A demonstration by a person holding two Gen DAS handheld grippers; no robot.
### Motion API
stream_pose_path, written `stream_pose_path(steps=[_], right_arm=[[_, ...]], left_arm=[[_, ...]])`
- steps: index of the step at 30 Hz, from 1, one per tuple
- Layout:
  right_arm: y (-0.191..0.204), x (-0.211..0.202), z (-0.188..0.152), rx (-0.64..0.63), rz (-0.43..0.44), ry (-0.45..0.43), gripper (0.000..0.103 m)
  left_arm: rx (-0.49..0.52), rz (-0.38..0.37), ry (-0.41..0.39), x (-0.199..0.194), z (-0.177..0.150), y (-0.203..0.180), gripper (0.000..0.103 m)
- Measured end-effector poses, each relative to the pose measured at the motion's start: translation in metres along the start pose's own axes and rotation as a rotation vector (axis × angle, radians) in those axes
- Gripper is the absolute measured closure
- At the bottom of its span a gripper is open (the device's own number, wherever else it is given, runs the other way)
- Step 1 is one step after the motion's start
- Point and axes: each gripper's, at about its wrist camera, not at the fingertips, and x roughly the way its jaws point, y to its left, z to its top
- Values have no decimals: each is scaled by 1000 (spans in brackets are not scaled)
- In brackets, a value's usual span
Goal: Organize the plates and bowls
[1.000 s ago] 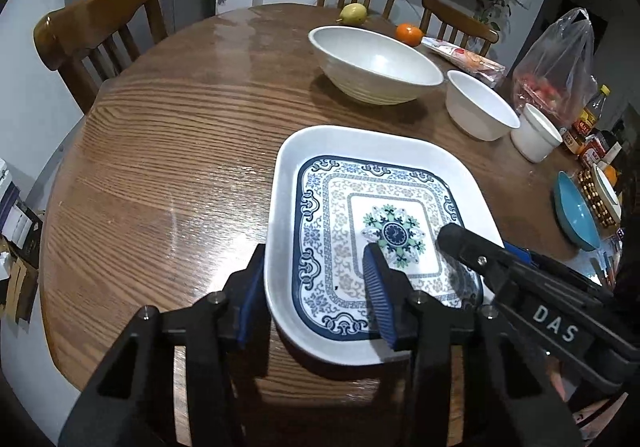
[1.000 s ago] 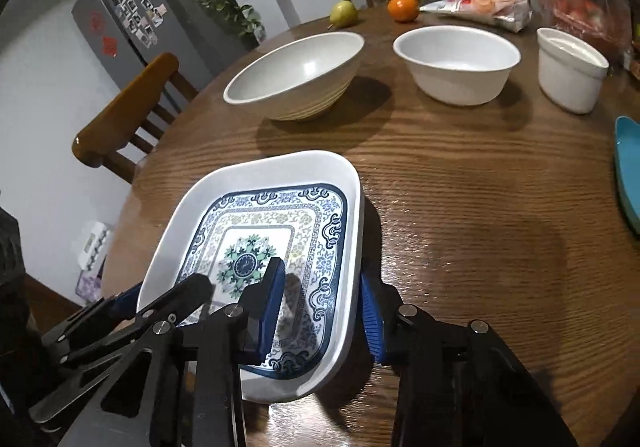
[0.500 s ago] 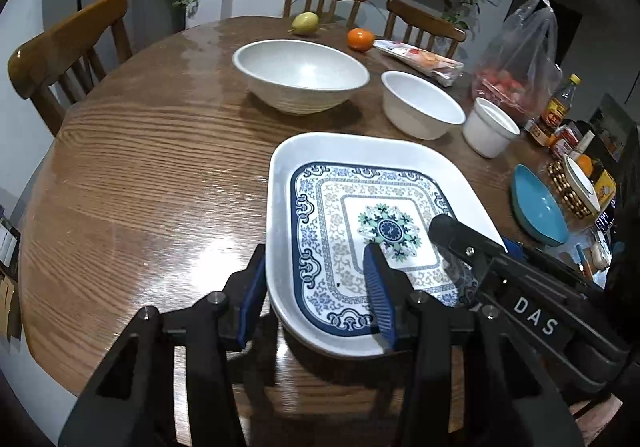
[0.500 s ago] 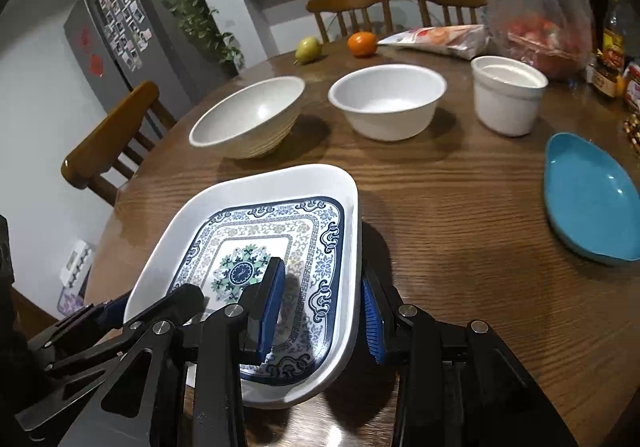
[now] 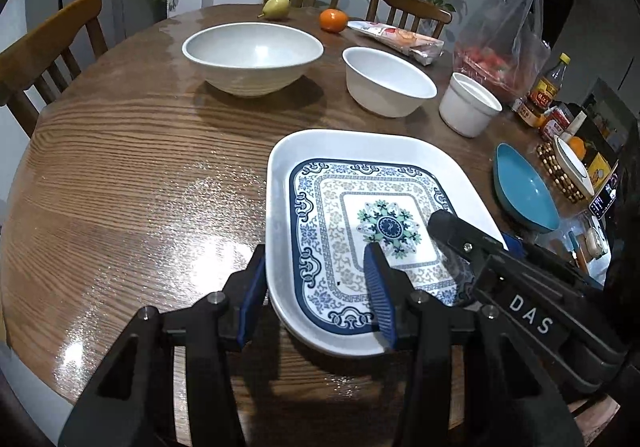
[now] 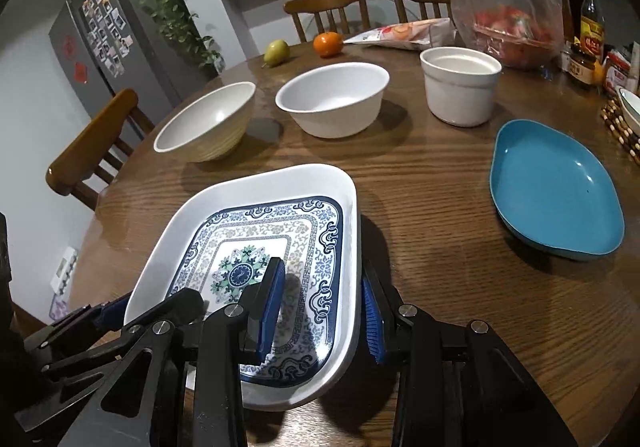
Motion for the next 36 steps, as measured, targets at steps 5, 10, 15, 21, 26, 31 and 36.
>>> stream_pose_path(steps=[5, 10, 15, 21, 26, 31, 36], right_arm=[[-5, 5, -2, 8, 0, 19, 64], [-10, 9, -2, 17, 4, 33, 63], [-14, 4, 0, 15, 7, 13, 62], [-17, -23, 9, -12, 0, -57, 47], [-38, -45, 27, 24, -10, -111, 35], [-75, -56, 46, 89, -59, -147, 31], [-124, -51, 55, 198, -121, -128, 31]], left_arm=[[0, 8, 21, 6, -1, -4, 56], [2, 14, 45, 13, -1, -8, 57], [16, 39, 37, 13, 0, -12, 56], [9, 59, -47, -6, 16, -18, 40], [19, 7, -74, -8, 36, -42, 35], [11, -61, -23, 11, 52, -74, 35], [41, -91, 18, 31, 63, -114, 37]])
